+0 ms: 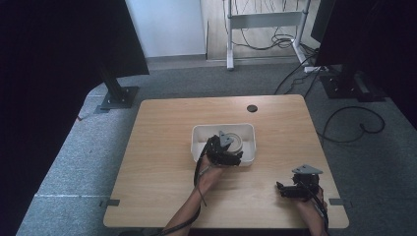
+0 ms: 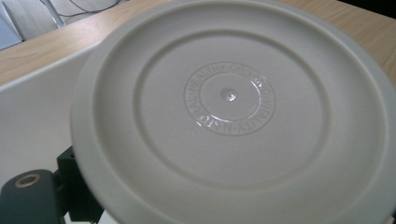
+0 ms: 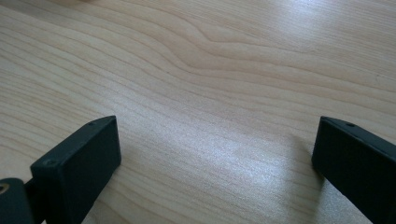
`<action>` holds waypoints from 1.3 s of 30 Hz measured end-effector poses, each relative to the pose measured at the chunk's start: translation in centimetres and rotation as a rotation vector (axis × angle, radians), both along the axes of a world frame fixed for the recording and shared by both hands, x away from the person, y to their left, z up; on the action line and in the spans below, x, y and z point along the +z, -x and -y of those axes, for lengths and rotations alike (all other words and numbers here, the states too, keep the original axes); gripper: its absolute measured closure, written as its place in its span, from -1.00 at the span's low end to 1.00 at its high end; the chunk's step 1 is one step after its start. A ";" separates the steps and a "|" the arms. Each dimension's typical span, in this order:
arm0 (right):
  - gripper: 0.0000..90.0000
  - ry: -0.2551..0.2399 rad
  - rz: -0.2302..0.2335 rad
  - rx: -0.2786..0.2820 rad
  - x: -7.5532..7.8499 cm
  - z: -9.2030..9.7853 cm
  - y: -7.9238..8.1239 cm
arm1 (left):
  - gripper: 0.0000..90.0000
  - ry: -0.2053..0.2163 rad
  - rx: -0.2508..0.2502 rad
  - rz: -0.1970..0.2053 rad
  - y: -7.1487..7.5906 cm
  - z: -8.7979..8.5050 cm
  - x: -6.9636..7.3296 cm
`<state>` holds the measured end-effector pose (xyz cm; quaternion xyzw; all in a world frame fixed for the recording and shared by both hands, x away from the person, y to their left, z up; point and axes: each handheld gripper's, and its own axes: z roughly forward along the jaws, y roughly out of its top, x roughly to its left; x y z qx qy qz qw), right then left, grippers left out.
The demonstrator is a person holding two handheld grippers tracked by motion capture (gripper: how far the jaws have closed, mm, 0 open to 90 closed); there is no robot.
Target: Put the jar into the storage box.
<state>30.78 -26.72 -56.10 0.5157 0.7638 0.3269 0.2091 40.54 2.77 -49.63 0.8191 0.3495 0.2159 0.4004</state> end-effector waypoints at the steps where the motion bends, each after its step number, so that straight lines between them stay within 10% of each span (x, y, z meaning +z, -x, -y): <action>1: -0.98 0.000 0.000 0.000 0.0 0.0 0.0 | -0.78 -0.002 0.003 0.000 -0.1 0.0 -0.2; 39: -0.98 0.000 0.000 0.003 0.0 0.0 0.0 | -0.78 -0.025 0.068 -0.116 -1.8 1.1 -2.8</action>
